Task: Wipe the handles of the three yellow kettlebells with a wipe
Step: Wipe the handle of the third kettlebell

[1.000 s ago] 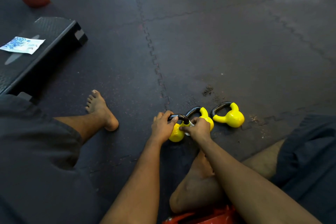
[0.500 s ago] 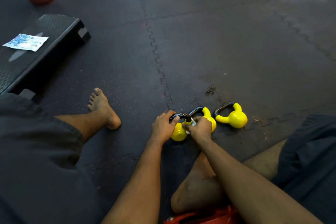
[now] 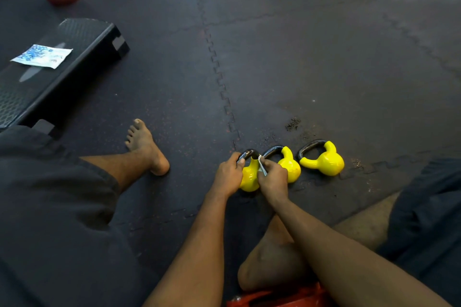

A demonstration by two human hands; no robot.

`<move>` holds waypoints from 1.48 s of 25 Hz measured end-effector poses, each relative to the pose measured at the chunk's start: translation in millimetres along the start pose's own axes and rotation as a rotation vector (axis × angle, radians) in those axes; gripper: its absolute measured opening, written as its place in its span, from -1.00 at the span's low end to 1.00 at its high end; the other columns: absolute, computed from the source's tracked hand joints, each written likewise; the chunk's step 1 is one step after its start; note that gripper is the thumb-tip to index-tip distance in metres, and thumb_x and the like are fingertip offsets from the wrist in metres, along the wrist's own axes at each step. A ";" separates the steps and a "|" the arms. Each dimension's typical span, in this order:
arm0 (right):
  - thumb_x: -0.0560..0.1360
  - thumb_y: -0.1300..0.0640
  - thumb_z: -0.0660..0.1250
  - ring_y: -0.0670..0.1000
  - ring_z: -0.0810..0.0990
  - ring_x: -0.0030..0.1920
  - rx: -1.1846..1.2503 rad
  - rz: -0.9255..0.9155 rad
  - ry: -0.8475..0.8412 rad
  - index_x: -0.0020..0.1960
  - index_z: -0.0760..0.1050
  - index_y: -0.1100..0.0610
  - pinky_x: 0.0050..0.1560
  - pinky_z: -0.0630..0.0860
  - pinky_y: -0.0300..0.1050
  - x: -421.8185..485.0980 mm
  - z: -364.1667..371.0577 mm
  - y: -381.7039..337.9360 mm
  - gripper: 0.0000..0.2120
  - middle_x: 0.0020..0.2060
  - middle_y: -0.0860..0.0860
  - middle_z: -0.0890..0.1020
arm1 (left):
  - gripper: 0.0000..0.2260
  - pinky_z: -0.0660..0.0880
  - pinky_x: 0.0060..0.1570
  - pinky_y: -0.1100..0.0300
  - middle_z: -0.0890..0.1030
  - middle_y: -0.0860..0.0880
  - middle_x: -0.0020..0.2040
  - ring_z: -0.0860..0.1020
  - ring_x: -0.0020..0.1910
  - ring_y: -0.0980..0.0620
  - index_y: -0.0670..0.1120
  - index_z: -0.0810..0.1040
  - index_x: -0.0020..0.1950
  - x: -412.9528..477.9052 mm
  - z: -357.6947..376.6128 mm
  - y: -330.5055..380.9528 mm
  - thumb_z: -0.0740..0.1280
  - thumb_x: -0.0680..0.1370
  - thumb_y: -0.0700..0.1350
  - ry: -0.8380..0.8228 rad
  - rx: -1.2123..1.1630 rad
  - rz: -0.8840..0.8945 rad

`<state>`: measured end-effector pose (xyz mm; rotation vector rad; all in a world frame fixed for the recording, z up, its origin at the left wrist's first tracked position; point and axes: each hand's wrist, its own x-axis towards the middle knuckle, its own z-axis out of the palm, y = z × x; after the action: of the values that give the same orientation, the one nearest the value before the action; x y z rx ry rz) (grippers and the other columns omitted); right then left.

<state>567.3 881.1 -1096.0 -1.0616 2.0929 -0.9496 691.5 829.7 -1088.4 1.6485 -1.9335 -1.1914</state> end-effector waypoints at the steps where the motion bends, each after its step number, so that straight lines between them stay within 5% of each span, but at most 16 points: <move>1: 0.50 0.30 0.27 0.11 0.60 0.18 -0.013 -0.011 -0.012 0.28 0.55 0.18 0.16 0.49 -0.13 -1.8 1.4 1.6 -0.64 0.16 0.13 0.64 | -0.83 0.50 -0.10 -0.03 0.60 -0.21 -0.13 0.58 -0.09 -0.19 -0.02 0.47 0.13 -0.3 0.0 -0.6 0.13 0.64 -0.03 0.004 -0.011 -0.003; 7: 0.56 0.24 0.23 0.11 0.65 -0.02 0.023 -0.082 0.067 0.26 0.57 0.08 -0.03 0.53 -0.11 -2.5 1.8 -3.3 -0.68 0.06 0.10 0.69 | -0.82 0.52 -0.10 0.00 0.57 -0.12 -0.15 0.58 -0.11 -0.12 0.01 0.47 0.16 -1.2 1.1 2.5 0.13 0.64 -0.02 -0.015 -0.050 -0.003; 11: 0.62 0.16 0.15 0.09 0.63 -0.08 -0.052 -0.142 -0.075 0.27 0.55 0.08 -0.15 0.35 -0.25 -14.7 3.7 0.0 -0.70 0.02 0.11 0.69 | -0.81 0.52 -0.09 0.01 0.60 -0.16 -0.13 0.58 -0.10 -0.15 0.00 0.48 0.18 -0.5 1.3 1.9 0.14 0.64 -0.03 -0.004 -0.063 -0.010; 15: 0.58 0.23 0.19 0.04 0.56 0.25 -0.097 -0.228 -0.076 0.33 0.51 0.07 0.22 0.48 -0.14 -14.6 6.8 4.4 -0.65 0.25 0.09 0.59 | -0.81 0.55 -0.03 -0.05 0.61 -0.20 -0.06 0.59 -0.05 -0.19 -0.01 0.48 0.17 -0.9 -0.1 1.2 0.15 0.63 -0.02 -0.006 -0.082 -0.027; 17: 0.51 0.34 0.21 0.01 0.39 0.42 -0.148 -0.306 -0.097 0.38 0.46 0.12 0.42 0.31 -0.15 -12.6 7.6 6.0 -0.55 0.40 0.10 0.44 | -0.82 0.54 -0.03 -0.03 0.61 -0.21 -0.06 0.59 -0.05 -0.19 -0.01 0.47 0.17 -2.1 -0.1 3.5 0.15 0.63 -0.03 -0.008 -0.072 -0.027; 20: 0.53 0.32 0.19 0.03 0.31 0.47 -0.289 -0.335 -0.161 0.39 0.44 0.17 0.46 0.22 -0.15 -14.0 9.4 7.3 -0.56 0.45 0.11 0.36 | -0.84 0.54 -0.03 -0.04 0.62 -0.20 -0.08 0.60 -0.07 -0.19 -0.01 0.48 0.13 -1.1 0.5 2.2 0.16 0.63 -0.04 -0.004 -0.074 -0.029; 22: 0.60 0.22 0.16 0.08 0.45 0.38 -0.356 -0.345 -0.129 0.35 0.49 0.13 0.38 0.37 -0.07 -17.6 9.7 6.5 -0.65 0.37 0.11 0.48 | -0.85 0.55 -0.04 -0.05 0.61 -0.19 -0.10 0.60 -0.09 -0.18 -0.01 0.48 0.11 -0.6 0.1 1.7 0.16 0.62 -0.03 -0.005 -0.084 -0.032; 24: 0.64 0.02 0.11 0.08 0.61 0.11 -0.356 -0.271 -0.049 0.21 0.55 0.02 0.08 0.50 -0.04 -21.8 7.8 7.0 -0.71 0.13 0.03 0.65 | -0.84 0.55 -0.03 -0.04 0.61 -0.17 -0.10 0.60 -0.08 -0.17 0.00 0.48 0.13 -1.7 0.2 3.2 0.15 0.62 -0.03 -0.013 -0.078 -0.031; 27: 0.60 -0.17 0.12 -0.03 0.61 -0.10 -0.064 0.008 0.018 -0.01 0.61 -0.07 -0.10 0.41 -0.10 -21.5 4.8 1.8 -0.68 -0.14 -0.07 0.67 | -0.81 0.54 -0.02 -0.03 0.62 -0.20 -0.08 0.60 -0.06 -0.18 0.01 0.49 0.17 -3.3 0.2 3.4 0.16 0.63 -0.03 -0.003 -0.079 -0.019; 31: 0.62 0.09 0.15 0.15 0.63 -0.07 -0.118 -0.107 0.022 0.30 0.53 -0.04 -0.09 0.49 -0.06 -9.5 7.9 11.4 -0.69 -0.02 0.13 0.69 | -0.80 0.54 -0.02 -0.01 0.61 -0.19 -0.05 0.59 -0.04 -0.15 0.05 0.47 0.21 -4.2 -1.4 2.2 0.14 0.63 -0.01 -0.023 -0.083 -0.029; 34: 0.62 0.08 0.15 0.09 0.58 -0.20 -0.148 -0.098 -0.034 0.28 0.54 -0.04 -0.21 0.41 -0.09 -10.1 12.7 15.5 -0.69 -0.09 0.14 0.70 | -0.82 0.55 -0.02 -0.03 0.61 -0.19 -0.08 0.60 -0.06 -0.16 0.06 0.47 0.17 -2.5 -2.6 0.5 0.15 0.62 0.00 -0.002 -0.078 -0.046; 37: 0.55 0.21 0.20 0.12 0.63 -0.12 -0.071 -0.071 0.011 0.27 0.56 0.00 -0.11 0.53 -0.05 -7.4 9.1 11.2 -0.65 0.01 0.12 0.70 | -0.81 0.55 -0.01 -0.04 0.60 -0.16 -0.08 0.60 -0.06 -0.15 0.05 0.47 0.19 -2.5 -3.6 1.7 0.15 0.63 0.00 -0.022 -0.080 -0.050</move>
<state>573.3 889.2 -1108.7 -1.1763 2.1242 -0.9235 693.6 830.6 -1084.4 1.6586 -1.8419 -1.2940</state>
